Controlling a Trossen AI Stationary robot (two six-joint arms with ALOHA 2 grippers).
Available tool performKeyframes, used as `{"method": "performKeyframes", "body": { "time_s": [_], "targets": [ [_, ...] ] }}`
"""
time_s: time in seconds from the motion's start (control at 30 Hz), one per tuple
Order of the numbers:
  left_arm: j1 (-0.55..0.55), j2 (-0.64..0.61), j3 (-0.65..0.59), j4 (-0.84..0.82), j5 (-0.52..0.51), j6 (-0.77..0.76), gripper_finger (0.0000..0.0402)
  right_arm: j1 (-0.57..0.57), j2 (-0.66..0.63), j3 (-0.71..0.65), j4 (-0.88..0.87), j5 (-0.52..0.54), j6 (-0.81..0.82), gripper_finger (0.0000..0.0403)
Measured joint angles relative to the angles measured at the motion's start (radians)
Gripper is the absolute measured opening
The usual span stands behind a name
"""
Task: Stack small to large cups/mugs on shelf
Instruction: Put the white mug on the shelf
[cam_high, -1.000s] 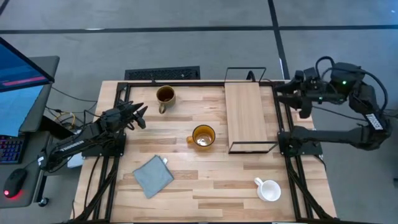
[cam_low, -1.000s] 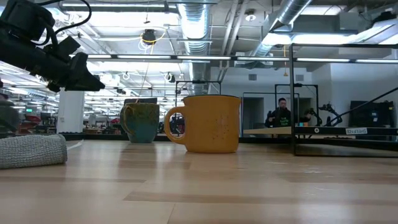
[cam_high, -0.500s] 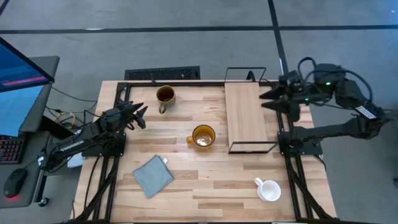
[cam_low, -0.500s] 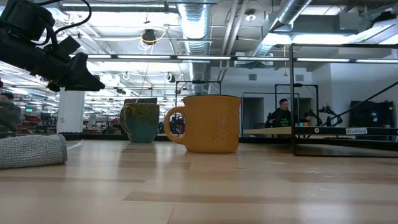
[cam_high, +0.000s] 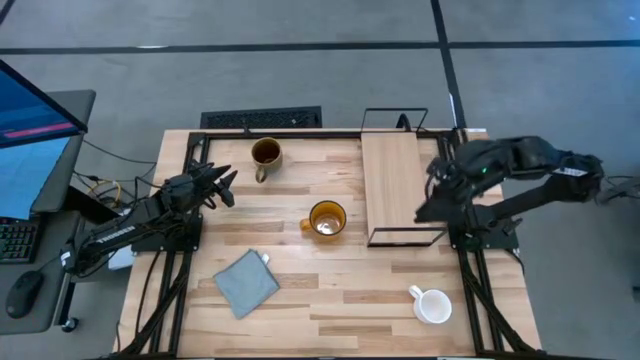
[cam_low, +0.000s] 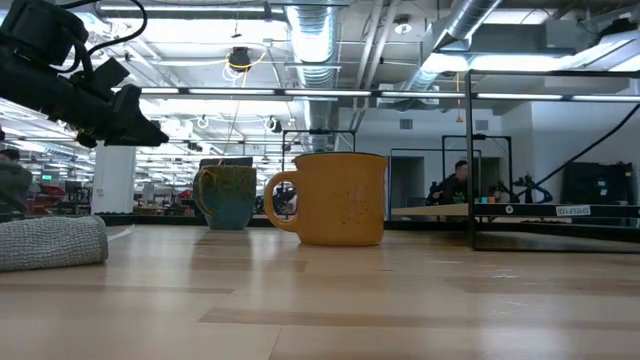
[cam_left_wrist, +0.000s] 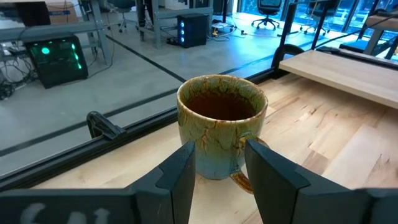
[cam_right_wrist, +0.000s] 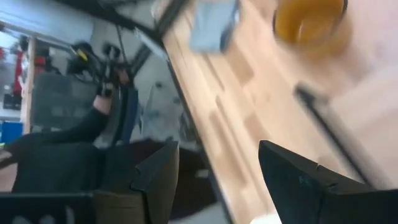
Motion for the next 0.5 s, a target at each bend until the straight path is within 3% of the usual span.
{"method": "performKeyframes", "body": {
  "time_s": [0.5],
  "targets": [
    [0.0,0.0,0.002,-0.028,-0.001,-0.002,0.013,0.473,0.071,0.0,0.024,0.001,0.592,0.0244]
  ]
}}
